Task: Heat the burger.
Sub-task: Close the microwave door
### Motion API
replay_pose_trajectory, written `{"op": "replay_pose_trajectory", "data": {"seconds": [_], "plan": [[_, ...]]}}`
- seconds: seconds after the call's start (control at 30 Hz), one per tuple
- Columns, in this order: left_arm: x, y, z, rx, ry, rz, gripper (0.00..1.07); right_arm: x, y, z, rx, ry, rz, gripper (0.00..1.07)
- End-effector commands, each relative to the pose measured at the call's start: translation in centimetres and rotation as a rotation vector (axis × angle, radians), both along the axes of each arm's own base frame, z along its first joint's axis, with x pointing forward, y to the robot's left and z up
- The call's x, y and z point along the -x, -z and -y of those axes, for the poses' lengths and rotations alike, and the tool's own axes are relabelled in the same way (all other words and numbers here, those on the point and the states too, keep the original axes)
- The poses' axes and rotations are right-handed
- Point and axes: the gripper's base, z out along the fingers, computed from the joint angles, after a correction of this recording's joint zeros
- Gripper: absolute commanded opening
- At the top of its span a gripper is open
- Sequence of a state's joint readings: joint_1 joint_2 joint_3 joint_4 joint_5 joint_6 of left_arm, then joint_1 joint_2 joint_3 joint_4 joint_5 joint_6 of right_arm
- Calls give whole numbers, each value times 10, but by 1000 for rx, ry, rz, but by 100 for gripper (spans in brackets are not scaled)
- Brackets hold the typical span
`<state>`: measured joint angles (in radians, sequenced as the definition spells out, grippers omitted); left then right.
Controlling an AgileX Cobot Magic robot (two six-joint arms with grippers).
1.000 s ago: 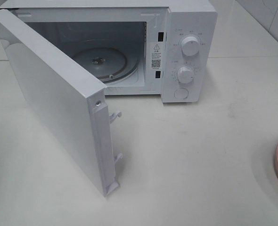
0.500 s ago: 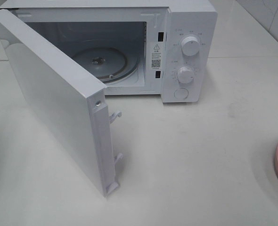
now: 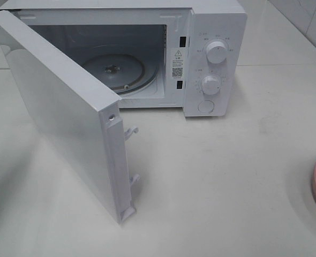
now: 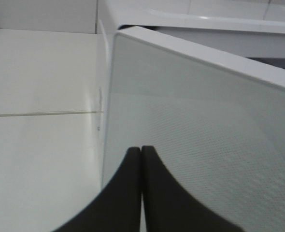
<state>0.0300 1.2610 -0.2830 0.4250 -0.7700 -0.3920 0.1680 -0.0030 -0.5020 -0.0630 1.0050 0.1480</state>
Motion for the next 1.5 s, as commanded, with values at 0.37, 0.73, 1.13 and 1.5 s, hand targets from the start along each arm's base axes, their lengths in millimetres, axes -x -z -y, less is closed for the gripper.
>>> {"op": "replay_pose_trajectory", "data": {"seconds": [0.37,0.73,1.13,1.5], "plan": [[-16,20,56,-57,117,-7,0,4,1,0,-1,0,33,73],[-31,28,105,-63,196,-14,0,4,1,0,-1,0,33,73],[-59,26,167,-72,172,-3,0,4,1,0,-1,0,33,73],[-87,20,207,-36,167,-9,0,4,1,0,-1,0,33,73]]}}
